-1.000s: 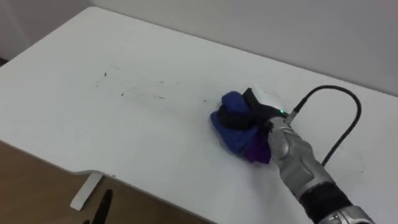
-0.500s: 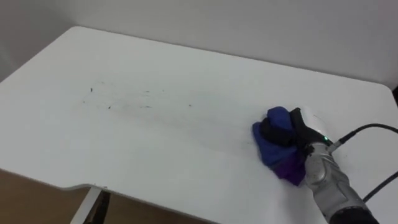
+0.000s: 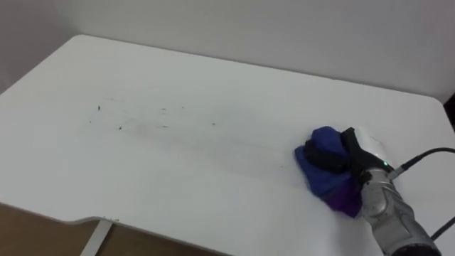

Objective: Wipe table

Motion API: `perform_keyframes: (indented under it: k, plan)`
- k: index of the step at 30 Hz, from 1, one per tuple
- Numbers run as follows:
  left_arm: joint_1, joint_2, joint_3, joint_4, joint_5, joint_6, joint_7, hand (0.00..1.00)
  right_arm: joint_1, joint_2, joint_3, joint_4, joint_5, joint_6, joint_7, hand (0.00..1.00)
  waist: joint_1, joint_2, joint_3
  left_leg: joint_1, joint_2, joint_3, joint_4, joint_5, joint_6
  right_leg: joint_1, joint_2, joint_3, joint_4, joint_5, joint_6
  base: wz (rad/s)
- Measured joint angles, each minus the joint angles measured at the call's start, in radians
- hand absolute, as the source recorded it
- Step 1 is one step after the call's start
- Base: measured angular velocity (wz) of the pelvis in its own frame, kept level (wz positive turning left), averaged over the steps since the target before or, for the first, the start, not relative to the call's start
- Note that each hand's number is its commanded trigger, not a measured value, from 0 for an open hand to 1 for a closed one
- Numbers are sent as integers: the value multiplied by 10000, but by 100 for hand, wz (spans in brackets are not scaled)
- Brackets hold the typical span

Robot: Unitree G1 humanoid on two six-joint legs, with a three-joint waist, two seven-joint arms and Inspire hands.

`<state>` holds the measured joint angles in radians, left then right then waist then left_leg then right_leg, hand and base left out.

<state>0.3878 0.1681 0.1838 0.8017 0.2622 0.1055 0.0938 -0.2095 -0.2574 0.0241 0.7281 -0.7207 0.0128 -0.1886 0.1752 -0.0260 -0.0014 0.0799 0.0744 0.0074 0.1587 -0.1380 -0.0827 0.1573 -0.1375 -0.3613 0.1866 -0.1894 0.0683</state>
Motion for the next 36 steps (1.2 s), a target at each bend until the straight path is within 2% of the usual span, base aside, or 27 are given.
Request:
perform_keyframes:
  k: [5,8,12,15,23,31,36]
  plan:
    - [3,-14,2,-898,159,-14,-34,0,64,-81,-4,-365,112,92,110,0,-35,-3,6,-13,-5,115,3,0,4,-76,4,172,-1,-19,15,-7]
    - [22,-8,2,-1482,135,-27,-35,0,286,-87,-59,-874,330,99,98,0,-89,-61,-33,0,-9,197,-37,-1,10,-133,5,286,18,-6,-3,-7]
    - [-32,-8,-1,-1749,60,-50,-163,0,455,-91,-59,-1307,709,78,93,0,-200,-64,-33,33,-6,248,-79,-2,11,-172,6,346,15,-6,-3,-4]
    - [-21,-8,6,-1748,132,-218,-263,0,671,-113,-146,-1834,862,86,116,0,-331,-79,-19,32,-6,268,-101,-7,16,-186,3,352,5,-7,-1,0]
    - [3,-14,12,-1739,136,-229,-464,0,1202,-255,-402,-2735,900,85,305,0,-431,-105,1,25,0,456,-104,-72,41,-285,-1,530,9,-9,2,-6]
    - [-65,-14,10,-1353,21,-249,-447,0,1559,-255,-614,-3674,1469,89,363,0,-850,-124,30,24,1,545,-148,-92,45,-347,-1,603,3,-16,14,-2]
    - [-26,-25,9,-1352,22,-340,-362,0,1710,-254,-1107,-4348,1910,0,72,0,-984,-144,31,104,7,744,-152,-92,46,-374,-1,767,3,-16,14,-8]
